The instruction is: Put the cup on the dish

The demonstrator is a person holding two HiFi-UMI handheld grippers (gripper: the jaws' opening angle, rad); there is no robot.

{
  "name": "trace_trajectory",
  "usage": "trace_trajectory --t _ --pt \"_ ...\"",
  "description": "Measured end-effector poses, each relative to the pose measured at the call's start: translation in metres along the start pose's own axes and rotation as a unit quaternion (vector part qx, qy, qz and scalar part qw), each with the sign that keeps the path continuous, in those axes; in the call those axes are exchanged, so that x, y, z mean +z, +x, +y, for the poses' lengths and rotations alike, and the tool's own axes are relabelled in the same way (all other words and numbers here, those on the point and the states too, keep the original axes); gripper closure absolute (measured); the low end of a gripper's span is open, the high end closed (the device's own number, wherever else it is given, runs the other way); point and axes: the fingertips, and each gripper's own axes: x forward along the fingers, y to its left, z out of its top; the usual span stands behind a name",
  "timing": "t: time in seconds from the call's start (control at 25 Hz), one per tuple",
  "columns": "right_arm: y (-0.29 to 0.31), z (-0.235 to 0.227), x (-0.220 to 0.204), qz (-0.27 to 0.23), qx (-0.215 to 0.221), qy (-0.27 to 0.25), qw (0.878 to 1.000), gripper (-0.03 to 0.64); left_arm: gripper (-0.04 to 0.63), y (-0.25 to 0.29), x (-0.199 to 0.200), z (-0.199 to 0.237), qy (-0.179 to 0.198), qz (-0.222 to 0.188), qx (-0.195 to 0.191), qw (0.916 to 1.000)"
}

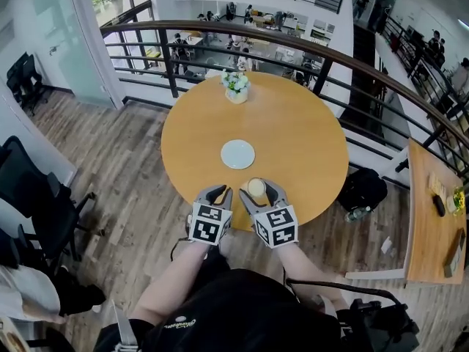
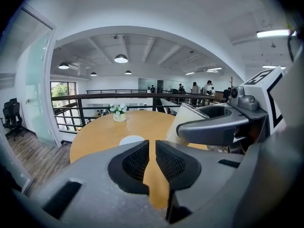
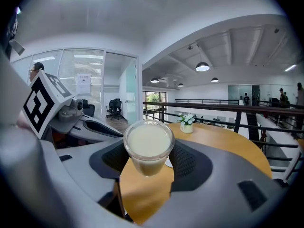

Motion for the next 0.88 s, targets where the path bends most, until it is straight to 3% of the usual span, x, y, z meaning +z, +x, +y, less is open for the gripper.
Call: trace_trajectory --t 0.52,0.88 --pt "0.145 -0.051 0.068 0.012 -0.043 0.015 0.999 0.357 0.549 0.088 0.071 0.13 0.021 0.004 -0.037 0.9991" --pt "0.197 -0.062 0.079 0.04 -0.075 0.003 0.996 0.357 0.549 0.123 0.078 0.177 0.014 0.017 -0.08 0.9965"
